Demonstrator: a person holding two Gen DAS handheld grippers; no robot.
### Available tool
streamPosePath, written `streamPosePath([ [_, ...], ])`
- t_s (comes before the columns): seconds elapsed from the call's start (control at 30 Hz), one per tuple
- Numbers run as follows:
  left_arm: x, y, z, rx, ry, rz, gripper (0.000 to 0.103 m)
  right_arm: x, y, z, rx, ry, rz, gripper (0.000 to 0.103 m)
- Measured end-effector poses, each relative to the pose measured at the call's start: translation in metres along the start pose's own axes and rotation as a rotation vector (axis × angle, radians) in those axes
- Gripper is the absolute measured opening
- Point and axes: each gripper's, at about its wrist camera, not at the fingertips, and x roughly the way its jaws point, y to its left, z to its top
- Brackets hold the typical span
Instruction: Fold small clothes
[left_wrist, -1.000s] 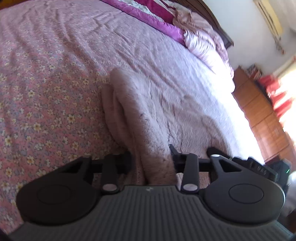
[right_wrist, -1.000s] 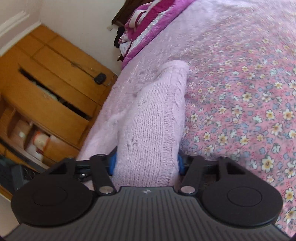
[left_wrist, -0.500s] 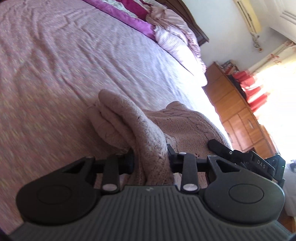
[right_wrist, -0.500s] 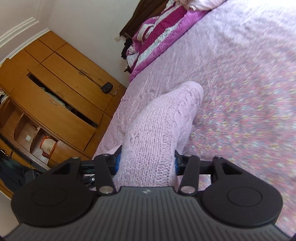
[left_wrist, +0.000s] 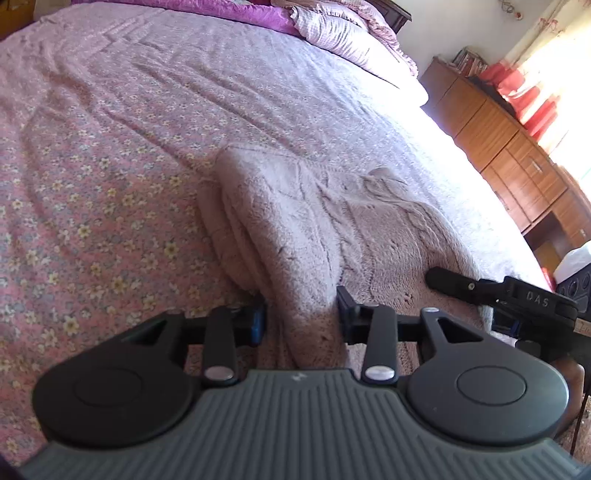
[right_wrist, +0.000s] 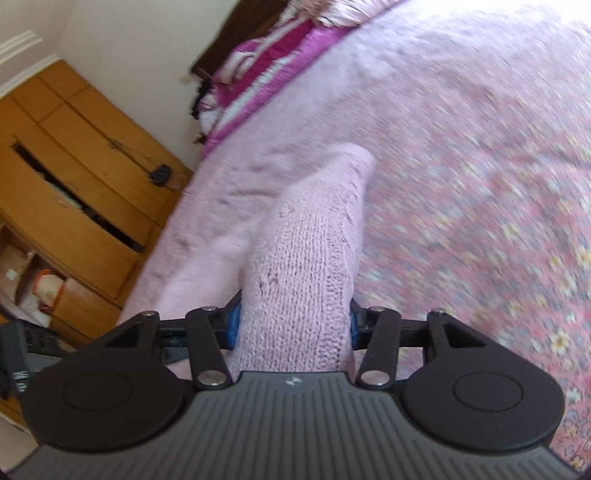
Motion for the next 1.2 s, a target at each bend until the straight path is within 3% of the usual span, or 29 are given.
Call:
streamPosePath([
  [0.13, -0.008, -0.007, -0.002, 0.053, -0.02, 0.08, 0.058, -0.002, -0.004, -0.01, 0.007, -0.02, -0.02, 0.063],
  [0.27, -0.02, -0.015, -0.009, 0.076, -0.035, 0.126, 0.059, -0.012, 0.002, -0.019, -0.033, -0.05, -0.051, 0.073],
  [0.37, -0.027, -0.017, -0.017, 0.051, -0.029, 0.154, 0.067, -0.019, 0.01, -0.025, -0.068, -0.072, -0.065, 0.078],
  [0.77, -0.055, -0.032, -0.056, 0.03, -0.095, 0.266, 0.073, -0.06, 0.044, -0.062, -0.305, -0.161, -0.13, 0.102],
  [0.87, -0.057, -0.042, -0.07, 0.068, -0.115, 0.312, 0.073, -0.066, 0.052, -0.073, -0.369, -0.163, -0.157, 0.103],
  [0.97, -0.054, -0.051, -0.082, 0.106, -0.116, 0.354, 0.088, -0.066, 0.055, -0.083, -0.399, -0.149, -0.187, 0.103],
  [1.2, -0.039, -0.061, -0.099, 0.17, -0.109, 0.403, 0.088, -0.054, 0.048, -0.106, -0.394, -0.088, -0.263, 0.103],
])
